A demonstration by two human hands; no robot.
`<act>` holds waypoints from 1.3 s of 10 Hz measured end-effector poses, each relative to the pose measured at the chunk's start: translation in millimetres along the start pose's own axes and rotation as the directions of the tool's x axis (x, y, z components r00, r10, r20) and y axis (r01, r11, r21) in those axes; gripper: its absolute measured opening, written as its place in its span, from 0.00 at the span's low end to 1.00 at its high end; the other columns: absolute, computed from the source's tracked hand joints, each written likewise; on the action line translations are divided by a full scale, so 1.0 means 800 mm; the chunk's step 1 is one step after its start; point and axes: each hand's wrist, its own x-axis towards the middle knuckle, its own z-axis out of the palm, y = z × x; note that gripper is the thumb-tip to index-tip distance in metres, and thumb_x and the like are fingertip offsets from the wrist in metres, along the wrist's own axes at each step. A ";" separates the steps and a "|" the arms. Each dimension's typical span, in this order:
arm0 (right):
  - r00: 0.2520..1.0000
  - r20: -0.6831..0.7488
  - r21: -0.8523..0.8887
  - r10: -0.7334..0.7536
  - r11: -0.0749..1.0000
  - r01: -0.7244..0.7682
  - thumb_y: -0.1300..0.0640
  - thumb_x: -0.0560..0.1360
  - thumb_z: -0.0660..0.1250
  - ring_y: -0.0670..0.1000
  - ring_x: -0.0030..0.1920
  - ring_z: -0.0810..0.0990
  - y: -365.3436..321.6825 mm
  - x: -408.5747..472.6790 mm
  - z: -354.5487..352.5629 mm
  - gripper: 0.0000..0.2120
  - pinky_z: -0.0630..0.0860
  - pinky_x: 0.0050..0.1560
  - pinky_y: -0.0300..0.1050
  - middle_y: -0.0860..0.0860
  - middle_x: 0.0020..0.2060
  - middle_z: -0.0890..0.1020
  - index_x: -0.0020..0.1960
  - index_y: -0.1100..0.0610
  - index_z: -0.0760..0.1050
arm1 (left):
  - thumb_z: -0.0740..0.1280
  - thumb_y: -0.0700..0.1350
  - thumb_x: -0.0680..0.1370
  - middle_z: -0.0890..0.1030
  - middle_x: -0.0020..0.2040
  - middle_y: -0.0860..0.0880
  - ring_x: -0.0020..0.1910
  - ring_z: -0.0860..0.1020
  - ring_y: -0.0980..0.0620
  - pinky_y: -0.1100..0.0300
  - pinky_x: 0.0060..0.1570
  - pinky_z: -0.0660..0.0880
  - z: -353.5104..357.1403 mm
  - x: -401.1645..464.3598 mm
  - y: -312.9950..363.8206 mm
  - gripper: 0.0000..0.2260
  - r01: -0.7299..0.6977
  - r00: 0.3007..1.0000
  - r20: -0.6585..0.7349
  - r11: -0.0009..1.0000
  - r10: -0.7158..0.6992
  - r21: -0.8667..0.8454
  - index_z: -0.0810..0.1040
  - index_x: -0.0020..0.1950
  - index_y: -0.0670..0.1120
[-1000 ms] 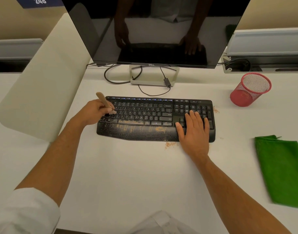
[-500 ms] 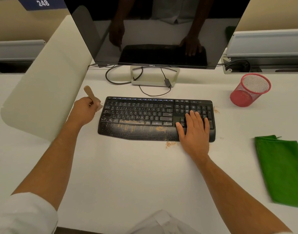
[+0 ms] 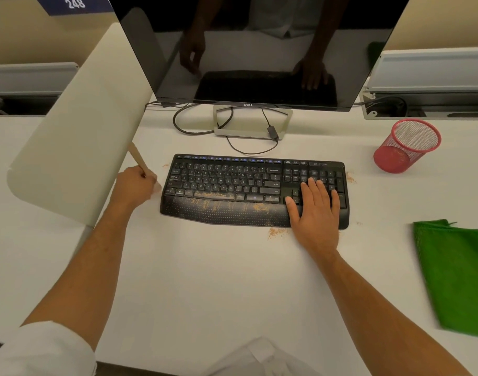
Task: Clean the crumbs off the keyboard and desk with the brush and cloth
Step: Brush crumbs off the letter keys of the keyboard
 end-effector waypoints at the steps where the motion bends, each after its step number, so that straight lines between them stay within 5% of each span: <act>1: 1.000 0.000 0.005 0.002 1.000 -0.002 0.39 0.82 0.51 0.55 0.77 0.63 0.000 0.000 0.000 0.30 0.48 0.79 0.57 0.55 0.74 0.71 0.74 0.58 0.70 | 0.65 0.45 0.81 0.83 0.50 0.44 0.49 0.82 0.43 0.45 0.55 0.79 -0.001 0.000 0.003 0.06 -0.102 0.994 -0.034 0.993 0.100 -0.067 0.80 0.52 0.45; 3: 1.000 -0.009 0.010 0.003 1.000 -0.003 0.39 0.82 0.52 0.55 0.77 0.63 0.000 -0.001 -0.001 0.30 0.49 0.79 0.57 0.55 0.74 0.71 0.73 0.59 0.70 | 0.67 0.44 0.80 0.80 0.50 0.58 0.49 0.77 0.60 0.65 0.51 0.71 0.014 -0.014 0.023 0.03 -0.237 0.942 0.221 0.967 0.251 -0.090 0.81 0.51 0.48; 4: 1.000 0.000 0.001 0.003 1.000 -0.003 0.39 0.83 0.52 0.55 0.77 0.63 0.000 -0.001 0.000 0.30 0.48 0.79 0.57 0.55 0.74 0.70 0.74 0.59 0.70 | 0.66 0.41 0.80 0.78 0.48 0.59 0.47 0.75 0.61 0.68 0.46 0.68 0.015 -0.014 0.020 0.04 -0.304 0.909 0.293 0.952 0.295 -0.017 0.80 0.50 0.47; 6: 1.000 0.004 0.006 0.001 1.000 -0.001 0.39 0.83 0.51 0.55 0.77 0.62 0.001 0.000 -0.001 0.30 0.47 0.79 0.57 0.55 0.74 0.70 0.74 0.58 0.69 | 0.66 0.45 0.81 0.81 0.54 0.45 0.54 0.77 0.45 0.54 0.52 0.69 -0.009 0.021 0.003 0.08 -0.303 0.931 0.301 0.899 0.208 0.315 0.82 0.52 0.43; 7: 1.000 0.007 0.011 0.003 1.000 -0.003 0.39 0.83 0.51 0.54 0.77 0.62 0.000 0.000 -0.001 0.30 0.47 0.80 0.57 0.55 0.74 0.70 0.74 0.58 0.69 | 0.67 0.46 0.80 0.82 0.52 0.43 0.51 0.77 0.44 0.53 0.50 0.70 -0.012 0.029 0.001 0.07 -0.301 0.935 0.297 0.877 0.194 0.374 0.82 0.50 0.43; 9: 1.000 0.010 0.018 0.007 1.000 -0.007 0.39 0.83 0.52 0.54 0.78 0.61 0.000 0.000 -0.002 0.29 0.46 0.79 0.56 0.55 0.75 0.70 0.74 0.58 0.69 | 0.69 0.43 0.79 0.81 0.53 0.48 0.52 0.78 0.47 0.51 0.55 0.73 0.008 0.003 0.030 0.02 -0.335 0.903 0.311 0.939 0.295 0.081 0.80 0.46 0.48; 10: 1.000 0.008 0.014 0.001 1.000 -0.001 0.39 0.83 0.51 0.54 0.78 0.62 0.000 0.000 -0.001 0.30 0.47 0.79 0.57 0.55 0.75 0.70 0.74 0.58 0.69 | 0.68 0.45 0.80 0.80 0.54 0.47 0.53 0.77 0.47 0.51 0.57 0.72 0.012 -0.002 0.024 0.06 -0.321 0.908 0.311 0.943 0.282 0.084 0.81 0.51 0.43; 12: 1.000 0.003 0.013 0.001 1.000 -0.001 0.39 0.83 0.51 0.54 0.77 0.62 0.000 0.000 0.000 0.30 0.48 0.79 0.57 0.55 0.74 0.70 0.74 0.58 0.69 | 0.65 0.44 0.81 0.81 0.50 0.43 0.50 0.79 0.42 0.49 0.51 0.74 -0.012 0.025 -0.003 0.08 -0.312 0.936 0.292 0.849 0.197 0.427 0.81 0.49 0.42; 13: 1.000 0.005 0.012 0.003 1.000 -0.003 0.39 0.83 0.51 0.54 0.77 0.62 0.000 0.000 0.000 0.30 0.48 0.79 0.57 0.55 0.75 0.70 0.74 0.58 0.69 | 0.65 0.43 0.81 0.80 0.48 0.43 0.47 0.79 0.43 0.51 0.49 0.74 -0.009 0.023 0.003 0.07 -0.335 0.937 0.247 0.842 0.248 0.422 0.81 0.48 0.42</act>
